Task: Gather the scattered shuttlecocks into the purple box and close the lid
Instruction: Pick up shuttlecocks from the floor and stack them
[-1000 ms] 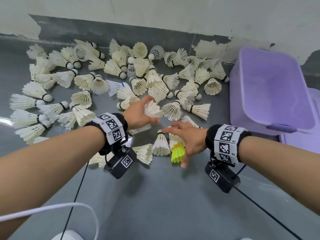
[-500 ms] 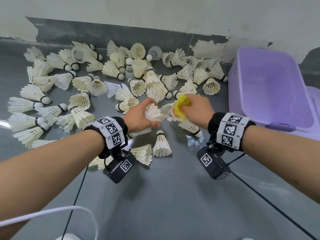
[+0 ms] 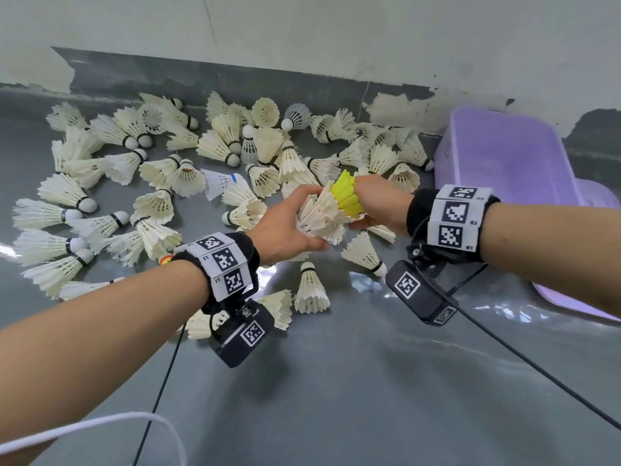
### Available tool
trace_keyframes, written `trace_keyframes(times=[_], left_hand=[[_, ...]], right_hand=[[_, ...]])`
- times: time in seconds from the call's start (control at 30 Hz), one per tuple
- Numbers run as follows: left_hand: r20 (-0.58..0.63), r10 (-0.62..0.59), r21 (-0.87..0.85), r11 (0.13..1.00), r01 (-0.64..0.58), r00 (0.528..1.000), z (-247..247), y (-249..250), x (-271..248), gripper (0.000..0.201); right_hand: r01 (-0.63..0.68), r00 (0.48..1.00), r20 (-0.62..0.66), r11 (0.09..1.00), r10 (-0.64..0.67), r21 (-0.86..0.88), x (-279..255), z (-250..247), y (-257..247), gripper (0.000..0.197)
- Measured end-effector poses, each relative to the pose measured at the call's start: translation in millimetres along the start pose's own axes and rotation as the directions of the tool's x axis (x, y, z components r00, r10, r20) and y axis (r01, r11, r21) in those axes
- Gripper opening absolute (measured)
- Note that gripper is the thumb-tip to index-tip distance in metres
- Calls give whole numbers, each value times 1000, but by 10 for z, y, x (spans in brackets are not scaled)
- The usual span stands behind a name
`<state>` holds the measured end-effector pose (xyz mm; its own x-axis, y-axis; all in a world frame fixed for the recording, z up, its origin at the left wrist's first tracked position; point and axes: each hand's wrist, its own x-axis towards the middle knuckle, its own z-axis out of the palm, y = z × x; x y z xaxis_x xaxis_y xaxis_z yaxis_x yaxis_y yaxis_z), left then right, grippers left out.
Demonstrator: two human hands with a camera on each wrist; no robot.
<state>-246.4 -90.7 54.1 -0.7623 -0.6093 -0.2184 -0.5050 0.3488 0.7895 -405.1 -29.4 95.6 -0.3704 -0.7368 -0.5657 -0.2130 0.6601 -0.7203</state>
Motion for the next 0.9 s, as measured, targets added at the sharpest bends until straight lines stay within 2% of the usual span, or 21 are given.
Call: trace_keyframes(times=[0.07,0.13,0.2,0.27,0.33,0.4,0.47,0.53,0.6,0.67,0.73,0.83,0.9], left_hand=[[15,9,8,1000,-9,1000,-16,-1,-45,88],[31,2,20,1000,-3,1000,-56,-21,-64,89],[30,-13,34,999,12,999,-111,-48,-71,83],[38,-30,62,998,27,999,-159,-78,-86,74],[46,-35,73,997,32,998,-195,-116,-108,68],[52,-50,61,997,47,997,-217,-170,-113,66],[47,-67,13,998,66,997,-240,-223,-101,62],[27,-86,-18,996,86,996,-258,-287,-95,57],[12,-92,-6,996,92,996,-253,-360,-100,57],[1,-92,14,996,92,996,-219,-410,-104,59],[-6,-110,23,994,110,994,-182,-431,-107,59],[-10,-122,54,991,123,992,-143,-423,-96,57],[-11,-113,75,991,113,994,-129,-416,-79,56]], right_hand=[[-38,998,44,999,39,-28,0,38,-1,23],[-18,998,61,1000,18,11,25,121,11,30],[23,995,95,1000,-22,-5,32,254,20,32],[-10,997,80,1000,11,-8,53,385,47,31],[29,997,68,999,-26,-44,65,462,54,29],[101,995,-6,995,-101,19,58,500,75,28],[154,980,-141,984,-140,93,46,502,170,39],[161,966,-221,981,-135,105,46,508,322,33],[123,979,-156,991,-129,-49,7,520,506,20],[118,993,24,949,-116,-293,-83,526,674,37],[189,979,160,866,-129,-464,-171,584,789,57],[259,960,234,801,-152,-539,-209,698,924,76],[287,951,260,793,-168,-538,-205,752,968,75]])
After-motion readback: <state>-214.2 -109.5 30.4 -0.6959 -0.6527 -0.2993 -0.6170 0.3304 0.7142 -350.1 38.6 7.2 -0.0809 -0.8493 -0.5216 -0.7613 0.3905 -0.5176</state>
